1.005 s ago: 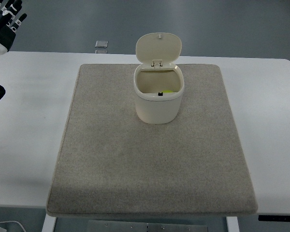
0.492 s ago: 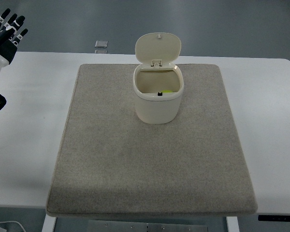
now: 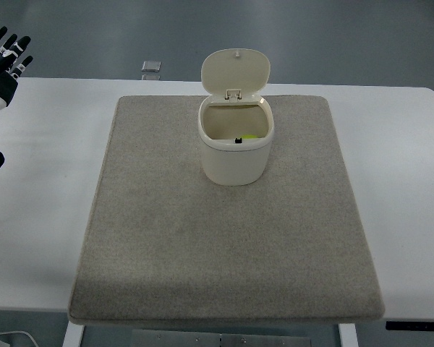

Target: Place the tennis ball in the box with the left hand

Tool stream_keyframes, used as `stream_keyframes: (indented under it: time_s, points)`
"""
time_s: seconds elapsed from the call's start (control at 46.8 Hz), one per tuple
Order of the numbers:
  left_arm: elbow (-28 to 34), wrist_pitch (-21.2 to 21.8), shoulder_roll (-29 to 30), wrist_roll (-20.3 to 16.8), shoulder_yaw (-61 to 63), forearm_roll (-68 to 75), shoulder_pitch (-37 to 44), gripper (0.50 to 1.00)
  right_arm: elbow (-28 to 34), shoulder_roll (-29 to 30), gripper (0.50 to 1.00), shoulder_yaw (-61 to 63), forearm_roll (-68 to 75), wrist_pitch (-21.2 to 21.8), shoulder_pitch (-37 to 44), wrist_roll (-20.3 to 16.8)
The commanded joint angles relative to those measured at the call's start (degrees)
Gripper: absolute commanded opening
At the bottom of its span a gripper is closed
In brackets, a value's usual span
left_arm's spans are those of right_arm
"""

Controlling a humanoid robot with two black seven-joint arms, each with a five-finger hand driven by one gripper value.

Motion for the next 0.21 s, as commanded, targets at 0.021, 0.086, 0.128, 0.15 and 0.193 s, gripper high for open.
stream_keyframes:
  time_s: [0.021,0.086,0.128,0.15,0.193]
  points:
    - [0.00,-0.07,0.00,0.01,-0.06,0.00,0.19,0.975,0.00,0.00,0.938,0.00,0.00,0.00,0.00,0.00]
    - [0.00,-0.07,0.00,-0.08,0.03,0.00,0.36,0.975,0.00,0.00,0.938,0.09,0.09,0.00,0.00,0.00]
    - [0.00,-0.07,0.00,-0.08,0.03,-0.09,0.80,0.975,0.00,0.00,0.938,0.00,0.09,0.00,0.00,0.00]
    - [0.00,0.02,0.00,-0.08,0.03,-0.09,0.89,0.975,0.00,0.00,0.938,0.09,0.09,0.00,0.09,0.00]
    - [0.00,-0.07,0.00,-0.08,0.11,-0.09,0.89,0.975,0.00,0.00,0.938,0.09,0.09,0.00,0.09,0.00]
